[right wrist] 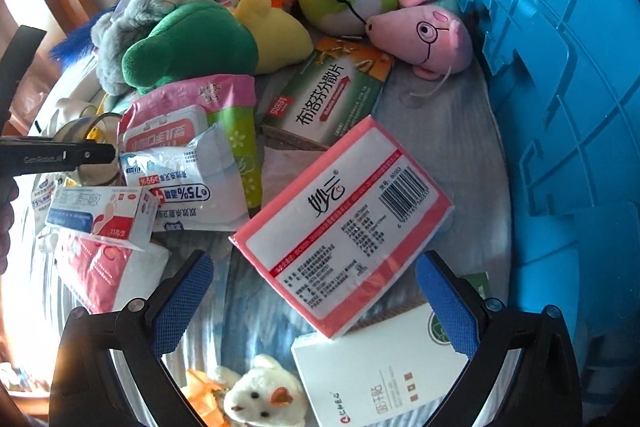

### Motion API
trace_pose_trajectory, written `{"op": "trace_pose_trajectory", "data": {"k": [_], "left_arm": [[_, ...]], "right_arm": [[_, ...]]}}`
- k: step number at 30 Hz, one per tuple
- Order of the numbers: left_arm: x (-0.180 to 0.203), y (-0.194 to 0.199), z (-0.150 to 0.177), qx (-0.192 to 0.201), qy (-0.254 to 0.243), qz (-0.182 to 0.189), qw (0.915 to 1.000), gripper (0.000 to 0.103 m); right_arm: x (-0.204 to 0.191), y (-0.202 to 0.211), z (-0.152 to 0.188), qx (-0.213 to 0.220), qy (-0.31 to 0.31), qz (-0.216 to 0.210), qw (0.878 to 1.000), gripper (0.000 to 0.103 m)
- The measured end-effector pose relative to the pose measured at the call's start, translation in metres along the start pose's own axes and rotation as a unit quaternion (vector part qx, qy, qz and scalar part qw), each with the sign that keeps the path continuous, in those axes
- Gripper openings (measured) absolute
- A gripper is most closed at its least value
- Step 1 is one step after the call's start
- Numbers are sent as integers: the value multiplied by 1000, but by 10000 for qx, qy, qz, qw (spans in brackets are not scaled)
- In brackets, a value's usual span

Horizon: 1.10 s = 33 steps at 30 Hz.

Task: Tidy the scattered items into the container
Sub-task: 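Grasp clear tape roll with left tool while right tool grasps red-white tissue pack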

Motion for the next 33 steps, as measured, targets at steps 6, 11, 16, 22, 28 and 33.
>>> {"op": "trace_pose_trajectory", "data": {"k": [6, 11, 16, 22, 28, 33], "left_arm": [[-4, 26, -4, 338, 22, 244, 9991, 26], [-8, 41, -7, 502, -9, 320, 9982, 26], [-10, 52, -13, 596, -82, 366, 9975, 26], [-14, 58, -10, 663, -130, 409, 9969, 26], [-9, 63, -11, 730, -189, 420, 9963, 26], [-10, 68, -9, 777, -201, 417, 9959, 26]], "right_arm": [[0, -12, -4, -74, -118, 18, 9999, 103], [3, -25, -6, -126, -247, 73, 9996, 103], [3, -32, -15, -92, -282, 284, 9992, 103], [11, -28, -14, -275, -907, 451, 9945, 103], [20, -35, -13, -370, -1391, 528, 9882, 103], [26, -47, -16, -342, -1307, 738, 9881, 103]]}}
Point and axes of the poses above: each gripper's, at about its wrist camera, not at the fingertips, and y roughly against the way its jaws point, x to its right, z to its underside, the point moved 8 cm from there along -y, roughly the way its jaws point, and after that the axes turned 1 degree about -z, right-handed, at the moved point
